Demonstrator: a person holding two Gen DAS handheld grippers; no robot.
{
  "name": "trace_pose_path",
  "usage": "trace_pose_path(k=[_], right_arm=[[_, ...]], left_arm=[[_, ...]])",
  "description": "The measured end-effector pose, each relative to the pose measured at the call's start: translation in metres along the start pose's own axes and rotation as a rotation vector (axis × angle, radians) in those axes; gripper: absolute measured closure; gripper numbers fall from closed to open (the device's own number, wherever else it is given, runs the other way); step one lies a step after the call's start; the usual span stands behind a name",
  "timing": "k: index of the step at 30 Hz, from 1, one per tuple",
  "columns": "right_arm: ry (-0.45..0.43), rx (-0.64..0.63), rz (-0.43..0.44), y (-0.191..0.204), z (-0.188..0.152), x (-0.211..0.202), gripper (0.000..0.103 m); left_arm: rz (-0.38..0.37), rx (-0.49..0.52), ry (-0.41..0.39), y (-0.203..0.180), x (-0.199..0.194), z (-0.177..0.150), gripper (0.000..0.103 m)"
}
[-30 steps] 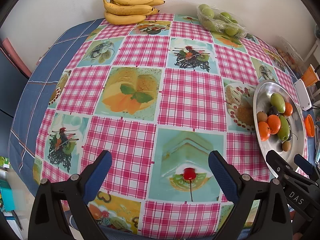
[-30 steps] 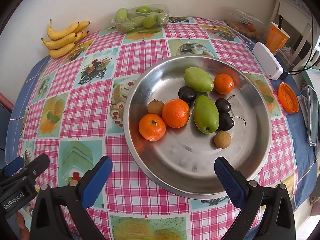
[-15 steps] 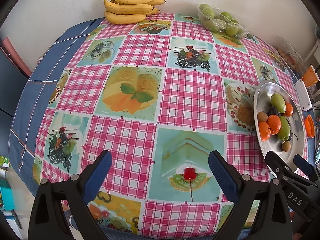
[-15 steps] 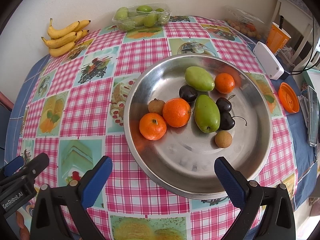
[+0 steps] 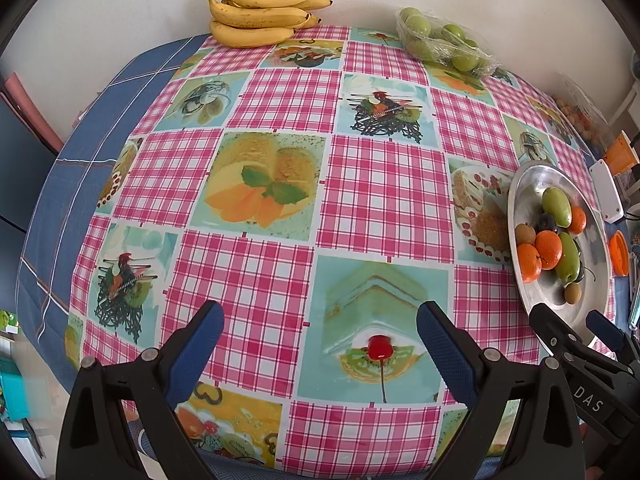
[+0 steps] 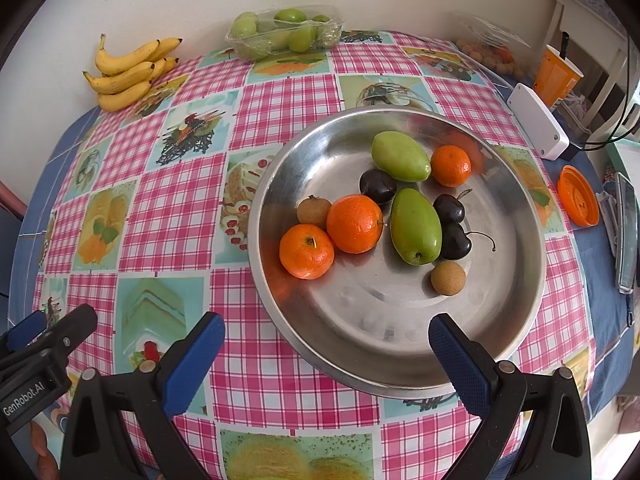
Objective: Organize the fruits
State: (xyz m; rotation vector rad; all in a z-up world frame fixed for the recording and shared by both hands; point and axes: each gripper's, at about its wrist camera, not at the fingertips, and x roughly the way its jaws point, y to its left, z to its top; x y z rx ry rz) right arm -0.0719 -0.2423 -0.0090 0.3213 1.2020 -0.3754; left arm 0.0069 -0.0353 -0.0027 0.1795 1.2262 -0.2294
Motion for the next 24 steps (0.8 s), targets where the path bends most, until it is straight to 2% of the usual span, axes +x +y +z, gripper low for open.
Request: trace_pose_path(k=[24], right_arm=[[0.004,-0.002,-0.001,0.0005,-0.0003,0.0006,0.0]], left_arm=[[0.014,-0.001,0.005,-0.0003,0.0013,-0.0023,0.006]])
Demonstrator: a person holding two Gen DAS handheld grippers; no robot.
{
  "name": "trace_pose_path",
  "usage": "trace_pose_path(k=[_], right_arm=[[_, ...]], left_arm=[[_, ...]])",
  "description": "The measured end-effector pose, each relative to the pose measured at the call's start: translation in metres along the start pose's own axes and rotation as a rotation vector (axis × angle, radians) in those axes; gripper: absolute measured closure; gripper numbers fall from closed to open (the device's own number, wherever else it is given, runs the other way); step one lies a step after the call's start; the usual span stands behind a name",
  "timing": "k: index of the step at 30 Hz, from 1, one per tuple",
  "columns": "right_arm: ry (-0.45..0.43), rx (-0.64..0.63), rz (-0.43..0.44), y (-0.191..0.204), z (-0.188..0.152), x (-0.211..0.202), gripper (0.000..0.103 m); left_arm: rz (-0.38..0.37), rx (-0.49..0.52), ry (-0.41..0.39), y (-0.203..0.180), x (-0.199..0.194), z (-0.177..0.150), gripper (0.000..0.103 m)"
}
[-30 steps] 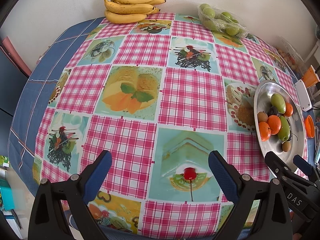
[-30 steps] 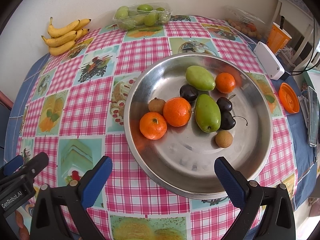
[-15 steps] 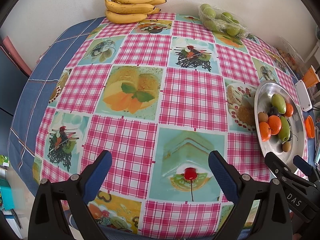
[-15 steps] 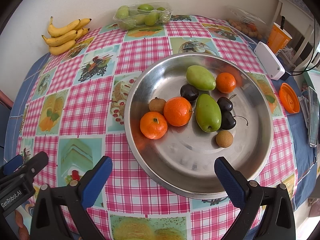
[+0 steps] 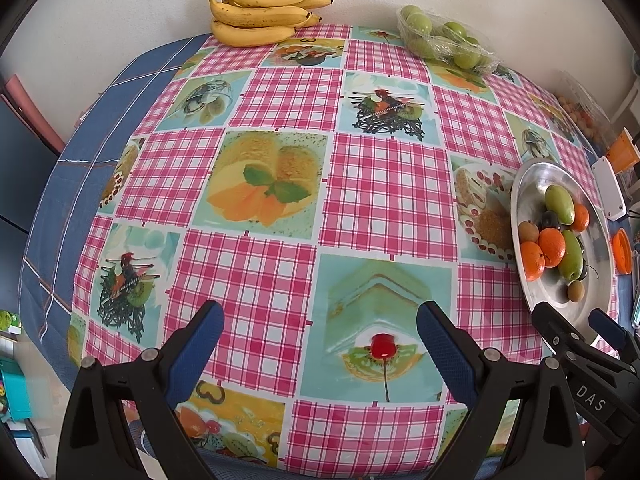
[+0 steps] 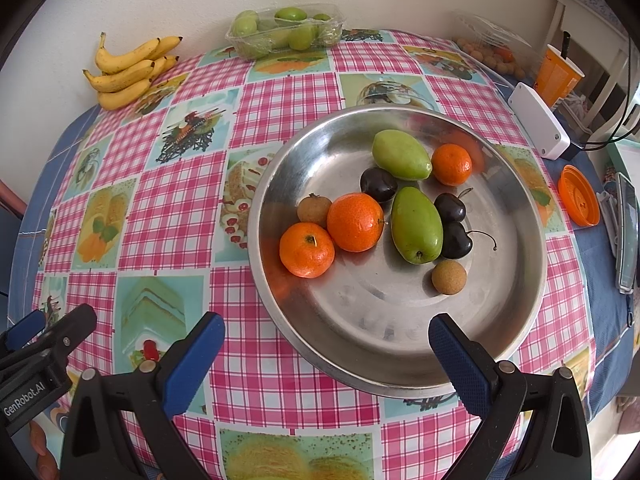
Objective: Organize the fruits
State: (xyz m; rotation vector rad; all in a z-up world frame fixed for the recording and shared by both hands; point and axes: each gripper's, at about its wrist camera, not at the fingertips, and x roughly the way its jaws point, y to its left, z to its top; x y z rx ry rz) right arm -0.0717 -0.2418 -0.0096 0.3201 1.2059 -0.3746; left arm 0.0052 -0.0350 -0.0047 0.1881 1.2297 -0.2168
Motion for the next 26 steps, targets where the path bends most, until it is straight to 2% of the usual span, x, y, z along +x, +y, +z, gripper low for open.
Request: trace_pose_path(k=[26], right_arm=[[0.004,-0.001,0.0,0.0007,-0.0005,0.0007,0.0]], left_arm=[[0.025,-0.005,0.015,0.0011,0.0027,-0.0001,0.006]])
